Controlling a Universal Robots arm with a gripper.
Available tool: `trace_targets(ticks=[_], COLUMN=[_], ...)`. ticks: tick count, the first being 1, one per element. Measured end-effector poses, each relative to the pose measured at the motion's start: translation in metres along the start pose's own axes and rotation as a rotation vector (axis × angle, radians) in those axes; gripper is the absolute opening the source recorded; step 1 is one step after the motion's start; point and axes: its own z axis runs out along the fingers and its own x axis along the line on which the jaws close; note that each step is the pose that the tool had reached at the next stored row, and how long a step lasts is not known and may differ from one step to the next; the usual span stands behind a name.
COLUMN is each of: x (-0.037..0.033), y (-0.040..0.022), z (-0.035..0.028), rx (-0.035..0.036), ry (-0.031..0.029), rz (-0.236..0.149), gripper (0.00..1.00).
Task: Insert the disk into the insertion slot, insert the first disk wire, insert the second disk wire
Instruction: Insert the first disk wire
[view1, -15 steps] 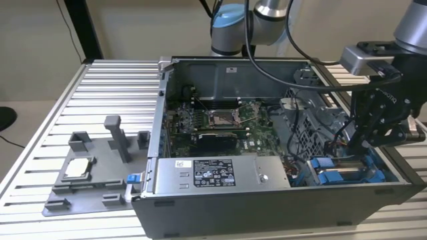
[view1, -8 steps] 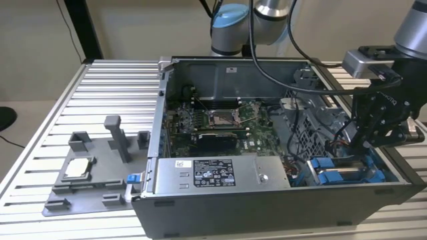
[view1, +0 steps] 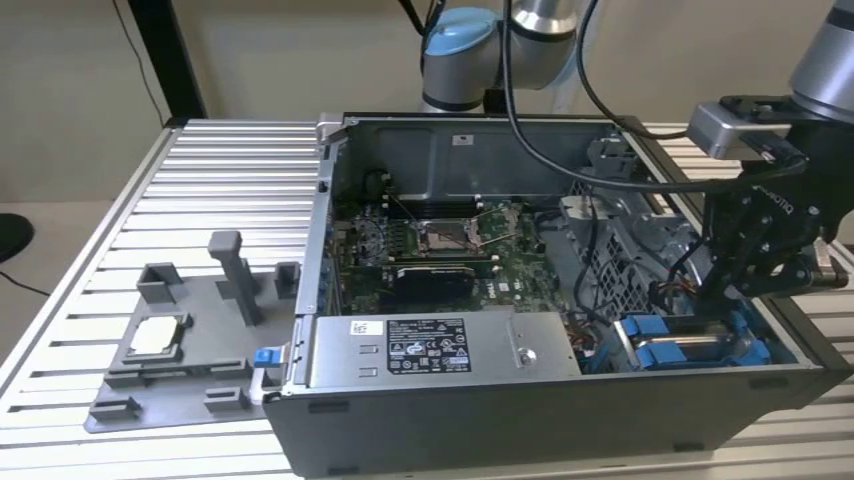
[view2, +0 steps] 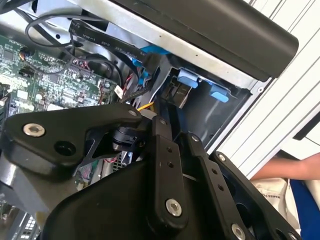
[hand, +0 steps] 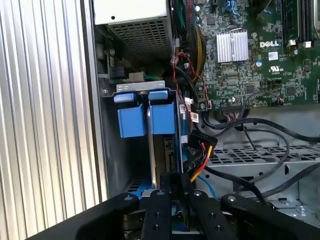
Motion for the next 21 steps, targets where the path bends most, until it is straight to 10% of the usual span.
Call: trace_targets(ticks=[10,21], x=[-0.0007,-0.0008], y=[-0.0066,-0.0067], z=[0.0003,0.0027], rx=[-0.0148,-0.0144], ry=[0.0023,0.0024], rz=[-0.01,-0.018], gripper=[0.0,0.0])
